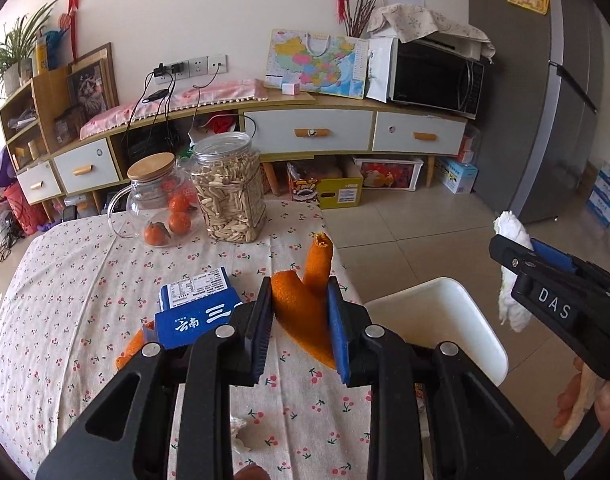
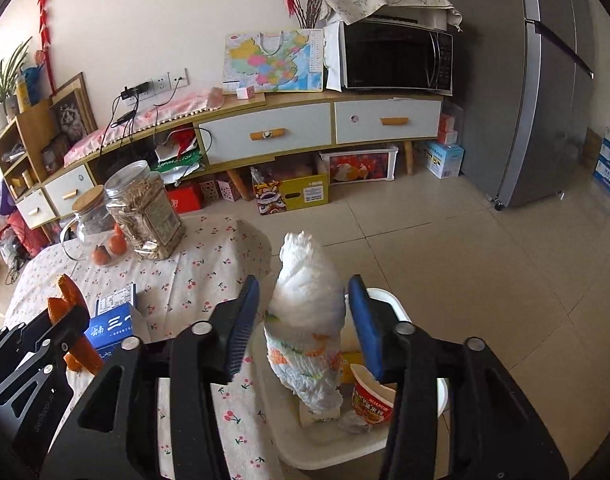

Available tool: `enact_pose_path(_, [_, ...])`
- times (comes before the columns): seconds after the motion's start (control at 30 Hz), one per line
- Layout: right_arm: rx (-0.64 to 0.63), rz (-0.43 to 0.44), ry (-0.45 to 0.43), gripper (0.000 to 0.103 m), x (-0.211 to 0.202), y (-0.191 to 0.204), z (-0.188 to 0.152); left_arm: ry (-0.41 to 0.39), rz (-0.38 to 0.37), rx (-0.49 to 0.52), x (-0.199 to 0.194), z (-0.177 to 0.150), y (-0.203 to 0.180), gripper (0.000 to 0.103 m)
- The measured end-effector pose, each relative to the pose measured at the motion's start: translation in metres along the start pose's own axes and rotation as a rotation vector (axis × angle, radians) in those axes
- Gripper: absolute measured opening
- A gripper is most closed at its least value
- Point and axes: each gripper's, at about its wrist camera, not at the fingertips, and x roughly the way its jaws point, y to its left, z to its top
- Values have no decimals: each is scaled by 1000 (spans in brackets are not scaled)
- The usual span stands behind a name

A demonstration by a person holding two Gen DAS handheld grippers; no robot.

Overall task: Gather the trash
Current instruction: 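Carry the white tissue to the bin and open the right tool, then move the left tool over the bin and release the orange peel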

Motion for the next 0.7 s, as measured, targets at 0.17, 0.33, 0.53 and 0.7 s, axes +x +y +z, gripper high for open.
enact_pose_path(0.17, [80, -49, -20, 81, -5, -26, 4, 5, -25, 36, 4, 3, -24, 27])
enact_pose_path(0.33, [154, -86, -42, 93, -10, -48, 5, 9, -48, 65, 6, 5, -45, 27])
enact_pose_path(0.53, [220, -114, -45, 96, -12, -69, 5, 36, -86, 77, 13, 5, -65, 28])
enact_pose_path(0.7, [272, -138, -59, 96, -16, -87, 6, 55, -125, 75, 19, 6, -81, 28])
